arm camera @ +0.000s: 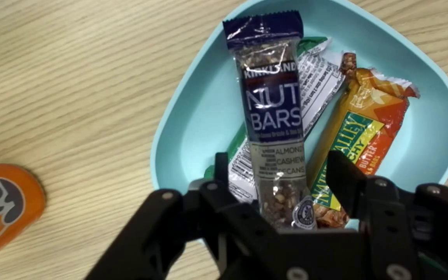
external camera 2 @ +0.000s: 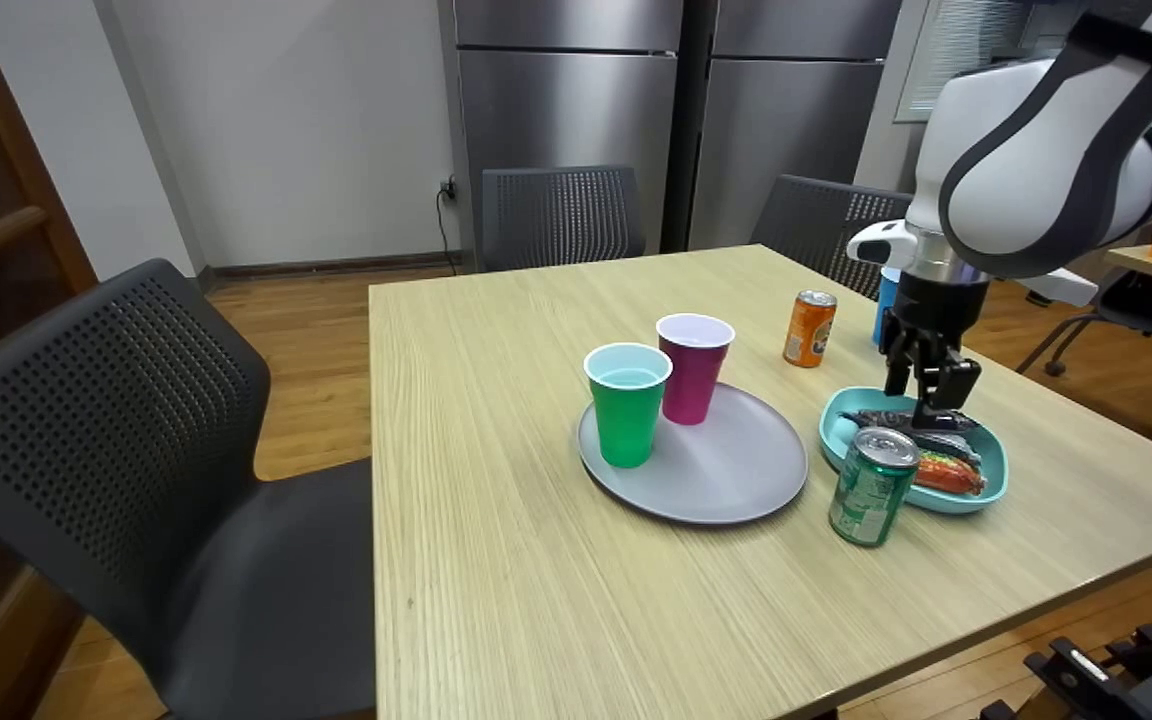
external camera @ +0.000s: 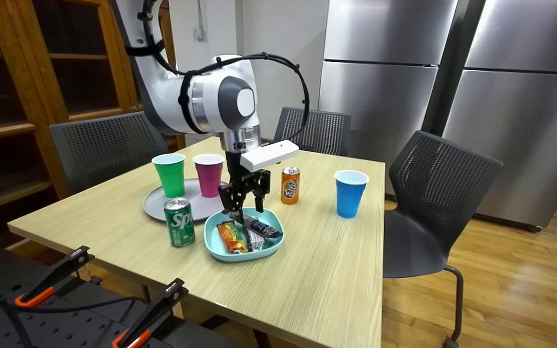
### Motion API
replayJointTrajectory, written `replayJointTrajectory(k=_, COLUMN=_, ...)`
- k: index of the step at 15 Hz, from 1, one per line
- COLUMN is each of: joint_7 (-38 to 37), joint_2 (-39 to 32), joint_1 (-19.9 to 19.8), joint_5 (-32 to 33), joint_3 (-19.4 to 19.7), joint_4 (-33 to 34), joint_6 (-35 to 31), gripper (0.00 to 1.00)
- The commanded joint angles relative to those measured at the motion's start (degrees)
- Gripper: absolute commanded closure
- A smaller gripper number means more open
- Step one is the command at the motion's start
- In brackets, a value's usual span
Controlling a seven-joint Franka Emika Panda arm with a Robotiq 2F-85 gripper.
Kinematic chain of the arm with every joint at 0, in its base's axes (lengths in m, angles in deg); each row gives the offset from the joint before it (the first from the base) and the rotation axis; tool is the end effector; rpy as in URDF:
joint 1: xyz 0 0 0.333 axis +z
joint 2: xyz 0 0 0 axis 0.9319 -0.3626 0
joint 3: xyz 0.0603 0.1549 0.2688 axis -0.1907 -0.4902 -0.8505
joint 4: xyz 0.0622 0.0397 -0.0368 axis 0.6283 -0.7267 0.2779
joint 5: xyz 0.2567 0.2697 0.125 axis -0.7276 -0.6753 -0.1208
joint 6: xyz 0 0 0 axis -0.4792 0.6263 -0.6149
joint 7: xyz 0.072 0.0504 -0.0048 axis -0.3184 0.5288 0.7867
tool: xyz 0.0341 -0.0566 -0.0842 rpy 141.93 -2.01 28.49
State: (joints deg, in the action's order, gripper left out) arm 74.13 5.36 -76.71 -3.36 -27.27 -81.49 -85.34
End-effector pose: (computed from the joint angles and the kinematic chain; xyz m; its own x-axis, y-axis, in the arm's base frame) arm 0.4819 -0.0940 0.1284 0.3148 0.9403 -0.1293 0.9490 -0.3143 0.0247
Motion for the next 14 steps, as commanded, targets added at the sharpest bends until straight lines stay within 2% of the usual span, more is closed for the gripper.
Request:
replayJointTrajectory(k=1, joint_7=0.18, joint_2=2.74, joint_1=-1.0, joint_5=1.86, joint_3=0.09, joint_4=-2.24, joint_6=-1.93, gripper=0.02)
replayJointTrajectory(k=7, joint_7=0.1, joint_2=4.2, joint_1=-2.14, joint_5=1.34, joint_3=0.77, joint_4=-1.92, joint_6=-2.72, gripper=0.0)
replayJointTrajectory(k=14, joint_7=0.79, joint_2=6.72, joint_1=-5.89, joint_5=-2.43, joint_3=-0.85, joint_4=0.3, joint_6=-1.12, gripper=0.0)
